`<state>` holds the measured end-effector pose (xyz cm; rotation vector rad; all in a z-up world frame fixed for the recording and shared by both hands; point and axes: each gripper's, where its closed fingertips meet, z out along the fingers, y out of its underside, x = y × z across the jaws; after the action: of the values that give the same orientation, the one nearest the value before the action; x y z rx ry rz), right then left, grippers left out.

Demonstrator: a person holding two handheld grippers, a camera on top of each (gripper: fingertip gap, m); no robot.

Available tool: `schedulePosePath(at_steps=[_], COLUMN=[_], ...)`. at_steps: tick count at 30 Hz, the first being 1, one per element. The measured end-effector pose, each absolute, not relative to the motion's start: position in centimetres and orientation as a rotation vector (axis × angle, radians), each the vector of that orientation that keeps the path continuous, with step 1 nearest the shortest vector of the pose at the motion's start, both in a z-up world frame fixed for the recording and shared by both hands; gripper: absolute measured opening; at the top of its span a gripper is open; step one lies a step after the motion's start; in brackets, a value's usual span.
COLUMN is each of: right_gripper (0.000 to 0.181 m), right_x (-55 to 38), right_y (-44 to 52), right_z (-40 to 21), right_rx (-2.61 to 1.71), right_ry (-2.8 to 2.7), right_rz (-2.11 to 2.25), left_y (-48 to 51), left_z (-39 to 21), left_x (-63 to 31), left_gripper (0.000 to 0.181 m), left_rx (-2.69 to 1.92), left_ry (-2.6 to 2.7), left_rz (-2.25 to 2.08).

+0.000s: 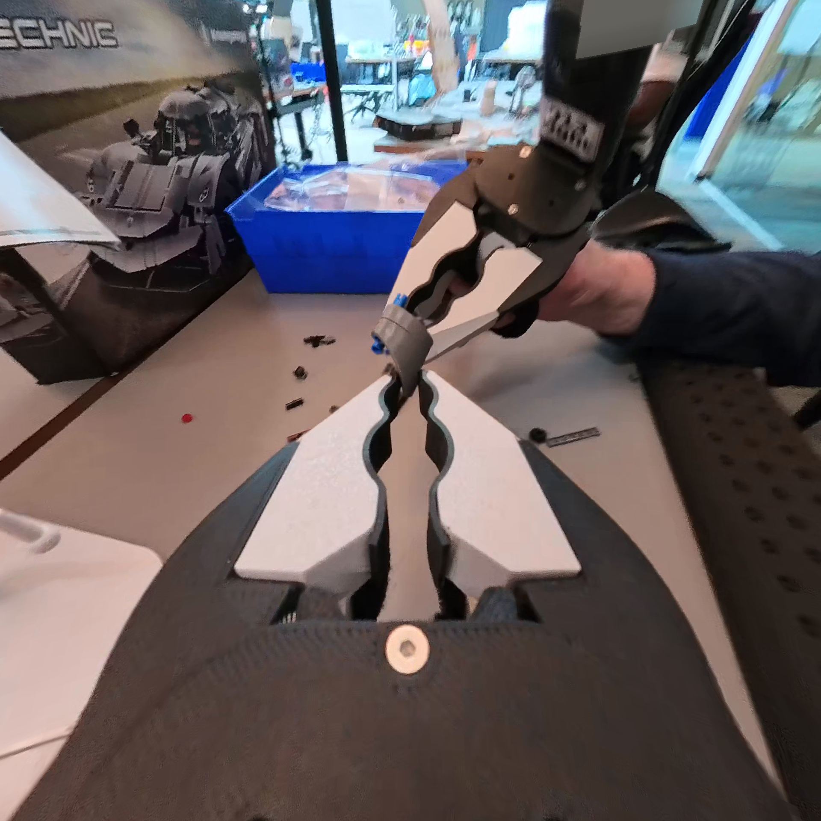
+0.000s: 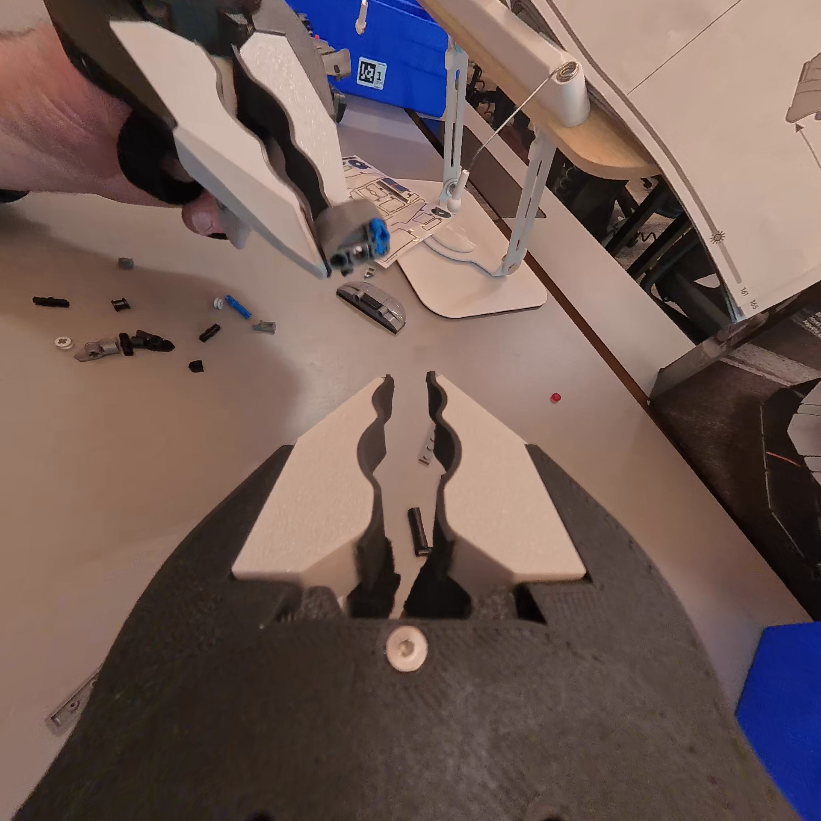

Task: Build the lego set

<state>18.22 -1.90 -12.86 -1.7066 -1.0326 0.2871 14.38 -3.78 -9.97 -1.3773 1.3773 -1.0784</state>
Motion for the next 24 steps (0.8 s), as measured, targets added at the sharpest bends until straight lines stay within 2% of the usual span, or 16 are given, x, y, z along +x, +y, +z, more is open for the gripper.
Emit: schedulePosePath(at_steps=[9,24], right_gripper=[0.014,0.014], right_x=[18.2,15.5], right_y=[-2.0,-5.0], right_z=[-12.5,-9.2], right_rx=[-1.693,-1.476], right_ry=[-1.027,-1.099], right_rz=[0.295,0.451], left_y=[-4.8,-6.1], left_z=[-7.4,-10.8], left_x=[13.4,14.5], left_gripper=[0.005,0.006], left_rx=[-1.31,-1.443], left_ry=[1.295,1.443], left_rz=[-1.395,-1.433])
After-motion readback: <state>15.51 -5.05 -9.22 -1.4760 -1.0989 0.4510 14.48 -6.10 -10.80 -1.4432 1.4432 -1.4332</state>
